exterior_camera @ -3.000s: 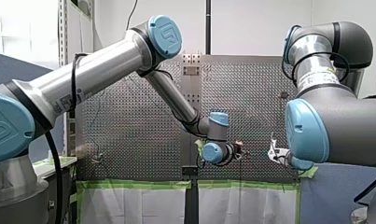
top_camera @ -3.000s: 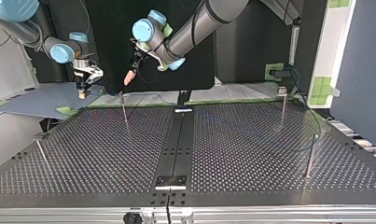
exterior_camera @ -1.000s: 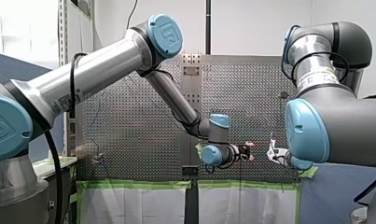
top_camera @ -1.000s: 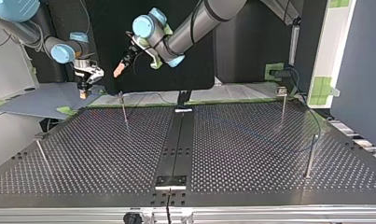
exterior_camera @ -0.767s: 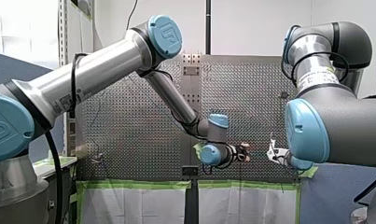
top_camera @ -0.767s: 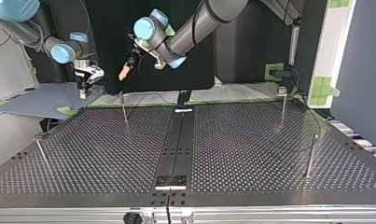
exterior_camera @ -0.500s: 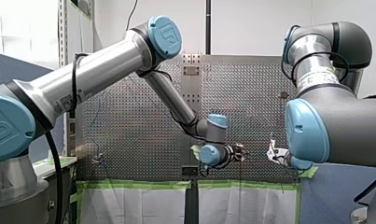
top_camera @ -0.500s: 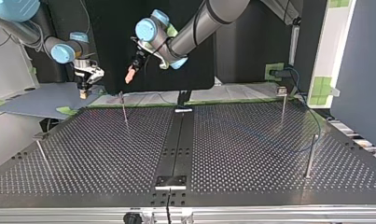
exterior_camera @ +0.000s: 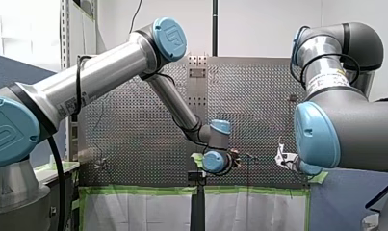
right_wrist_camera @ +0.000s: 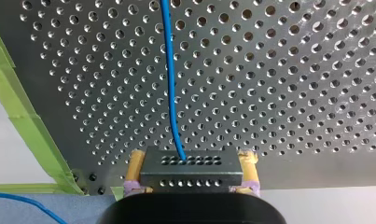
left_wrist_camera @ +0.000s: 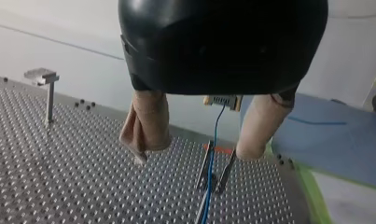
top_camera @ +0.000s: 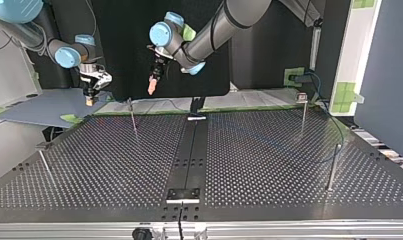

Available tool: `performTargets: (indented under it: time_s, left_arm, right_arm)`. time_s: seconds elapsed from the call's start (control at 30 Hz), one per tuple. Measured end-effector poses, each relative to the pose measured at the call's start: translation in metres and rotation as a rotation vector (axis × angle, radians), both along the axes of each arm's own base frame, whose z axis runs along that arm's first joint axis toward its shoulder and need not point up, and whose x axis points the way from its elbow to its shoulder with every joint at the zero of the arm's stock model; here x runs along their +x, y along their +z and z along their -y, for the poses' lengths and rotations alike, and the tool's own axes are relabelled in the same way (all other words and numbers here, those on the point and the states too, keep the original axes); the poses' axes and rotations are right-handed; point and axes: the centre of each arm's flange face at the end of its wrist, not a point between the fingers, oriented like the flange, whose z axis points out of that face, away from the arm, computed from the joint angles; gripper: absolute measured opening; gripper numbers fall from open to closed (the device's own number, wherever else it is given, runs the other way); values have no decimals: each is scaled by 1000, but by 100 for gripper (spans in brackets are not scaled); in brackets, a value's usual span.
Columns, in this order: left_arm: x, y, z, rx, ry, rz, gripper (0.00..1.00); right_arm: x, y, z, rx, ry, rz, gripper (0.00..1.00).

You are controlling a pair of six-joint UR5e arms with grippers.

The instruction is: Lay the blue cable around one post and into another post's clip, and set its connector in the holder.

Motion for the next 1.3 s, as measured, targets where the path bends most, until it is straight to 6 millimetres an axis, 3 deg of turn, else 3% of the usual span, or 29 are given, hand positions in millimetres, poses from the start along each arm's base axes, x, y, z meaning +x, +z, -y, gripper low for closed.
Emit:
performTargets:
  time_s: [1.3]
  left_arm:
    - [10, 1, -9, 6, 58, 6, 100]
  right_arm:
    - [1, 0, -1, 2, 4, 0, 0]
